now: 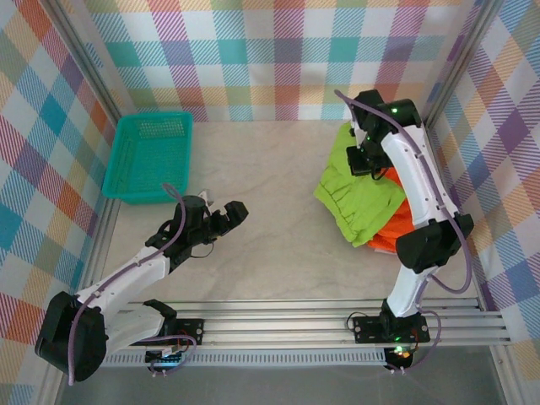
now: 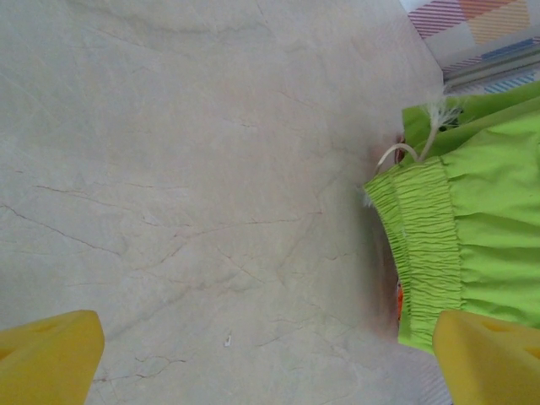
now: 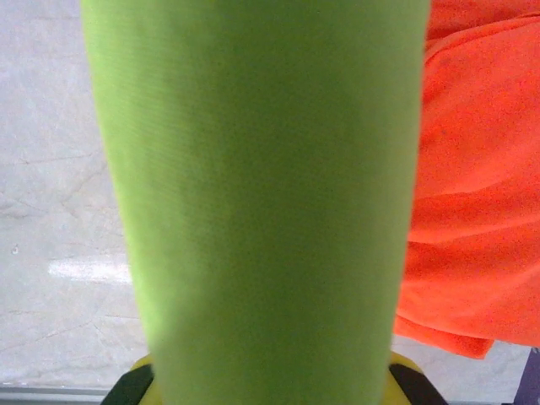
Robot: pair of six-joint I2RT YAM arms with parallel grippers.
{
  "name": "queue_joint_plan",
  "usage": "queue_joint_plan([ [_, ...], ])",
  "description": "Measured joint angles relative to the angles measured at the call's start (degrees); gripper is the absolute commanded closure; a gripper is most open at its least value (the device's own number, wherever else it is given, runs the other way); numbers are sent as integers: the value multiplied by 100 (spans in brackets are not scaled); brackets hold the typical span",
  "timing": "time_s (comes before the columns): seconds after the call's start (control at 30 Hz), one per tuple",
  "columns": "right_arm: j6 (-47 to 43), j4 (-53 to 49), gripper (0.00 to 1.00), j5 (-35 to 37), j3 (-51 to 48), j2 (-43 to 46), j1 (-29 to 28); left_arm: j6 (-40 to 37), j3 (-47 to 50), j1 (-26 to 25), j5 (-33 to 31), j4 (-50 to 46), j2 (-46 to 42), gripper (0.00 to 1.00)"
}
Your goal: Fold and stack the shorts
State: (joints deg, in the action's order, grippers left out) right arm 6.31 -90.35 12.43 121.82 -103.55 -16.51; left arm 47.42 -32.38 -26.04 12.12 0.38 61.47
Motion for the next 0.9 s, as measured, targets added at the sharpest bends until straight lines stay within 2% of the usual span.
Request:
queue_joint_plan([
  [0.53,-245,-55,100,61,-9,313,1290,76,2,0,42,24,127,0],
  [0.9,-616,577,100,319,-925,557,2107,76,2,0,46,79,295,0],
])
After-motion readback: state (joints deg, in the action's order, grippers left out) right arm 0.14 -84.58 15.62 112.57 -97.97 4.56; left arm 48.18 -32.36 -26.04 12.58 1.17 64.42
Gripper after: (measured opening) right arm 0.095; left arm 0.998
